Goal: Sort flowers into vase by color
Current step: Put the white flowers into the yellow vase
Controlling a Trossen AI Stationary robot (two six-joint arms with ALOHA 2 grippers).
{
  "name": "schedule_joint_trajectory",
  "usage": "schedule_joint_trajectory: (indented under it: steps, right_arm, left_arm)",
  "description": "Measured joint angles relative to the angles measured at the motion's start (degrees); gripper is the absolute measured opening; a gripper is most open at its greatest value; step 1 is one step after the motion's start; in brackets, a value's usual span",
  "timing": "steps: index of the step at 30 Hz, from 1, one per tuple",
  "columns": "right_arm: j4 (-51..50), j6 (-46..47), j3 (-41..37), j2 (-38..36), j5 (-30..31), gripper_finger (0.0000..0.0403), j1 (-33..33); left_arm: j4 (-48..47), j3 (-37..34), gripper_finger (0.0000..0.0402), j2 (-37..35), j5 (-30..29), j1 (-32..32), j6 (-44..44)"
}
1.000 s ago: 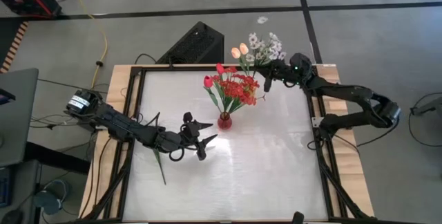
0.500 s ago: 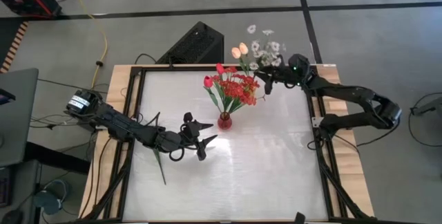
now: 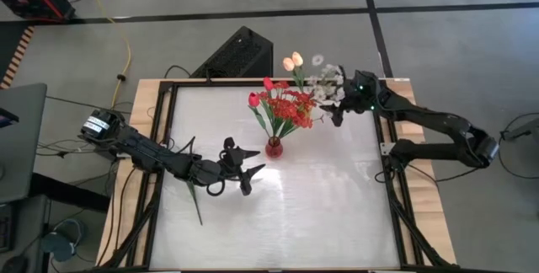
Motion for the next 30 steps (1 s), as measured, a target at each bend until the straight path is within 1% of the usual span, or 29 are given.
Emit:
schedule_joint_trajectory:
  steps: [5,10,13,16,21,25,30]
  right_arm:
    - [-6.79,-0.22,0.0,-1.55,-0.01,0.0239,1.25]
    - [-9.3,-0.22,0.0,-1.48,-0.04,0.024,4.56]
    - [-9.7,-0.18,0.0,-1.48,-0.06,0.024,8.1]
    - [-9.74,0.26,0.0,-1.51,-0.09,0.024,12.01]
    - [-10.23,2.57,0.0,-1.55,-0.12,0.024,19.06]
    - [-10.09,4.67,0.0,-1.55,-0.12,0.024,25.07]
    - [-9.21,6.8,0.0,-1.48,-0.1,0.024,32.09]
  left_arm:
    - [-0.4,0.0,0.0206,0.0,-0.01,0.0,-3.88]
    - [-5.17,0.04,0.0206,0.0,0.56,-0.3,-11.66]
    - [-9.37,0.04,0.0206,0.0,3.66,-0.75,-18.26]
    - [-13.45,0.04,0.0206,0.0,8.14,-1.29,-25.54]
    - [-21.86,0.04,0.0206,0.0,14.41,-2.23,-39.17]
    - [-28.39,0.12,0.0206,0.0,17.48,-2.27,-50.09]
    - [-46.76,4.38,0.0206,0.02,19.68,-2.36,-60.48]
